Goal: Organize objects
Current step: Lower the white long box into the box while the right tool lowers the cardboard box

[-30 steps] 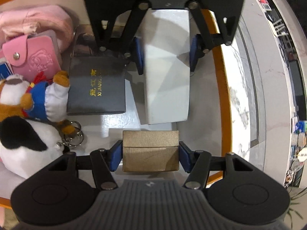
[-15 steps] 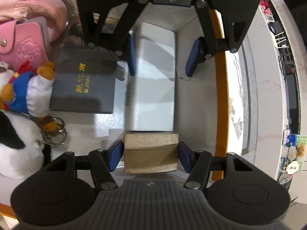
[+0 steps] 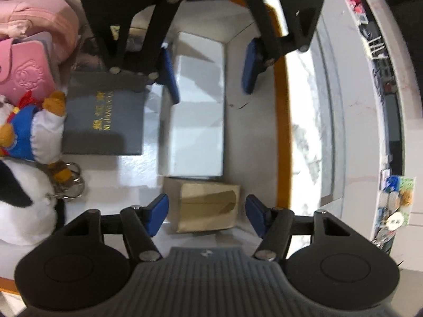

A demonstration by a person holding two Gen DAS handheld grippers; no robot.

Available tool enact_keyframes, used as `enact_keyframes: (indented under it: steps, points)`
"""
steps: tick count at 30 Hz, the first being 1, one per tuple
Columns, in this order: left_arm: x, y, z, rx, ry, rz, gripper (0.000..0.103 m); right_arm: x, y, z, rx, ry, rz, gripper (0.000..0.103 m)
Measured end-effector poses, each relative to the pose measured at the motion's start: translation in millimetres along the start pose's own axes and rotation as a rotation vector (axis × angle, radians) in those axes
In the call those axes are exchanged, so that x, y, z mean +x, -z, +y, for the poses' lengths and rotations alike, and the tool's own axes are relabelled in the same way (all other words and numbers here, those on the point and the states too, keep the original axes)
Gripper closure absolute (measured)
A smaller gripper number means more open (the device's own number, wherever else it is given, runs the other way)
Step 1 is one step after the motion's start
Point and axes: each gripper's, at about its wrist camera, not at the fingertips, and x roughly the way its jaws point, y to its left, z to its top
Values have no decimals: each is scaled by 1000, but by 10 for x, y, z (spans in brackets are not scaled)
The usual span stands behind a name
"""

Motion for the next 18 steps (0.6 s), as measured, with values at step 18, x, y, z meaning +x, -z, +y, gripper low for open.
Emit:
enact_keyframes:
  steps: [18]
  points:
    - [-813, 131, 114, -241, -20, -89, 32, -194, 261, 178, 46, 53, 40, 53]
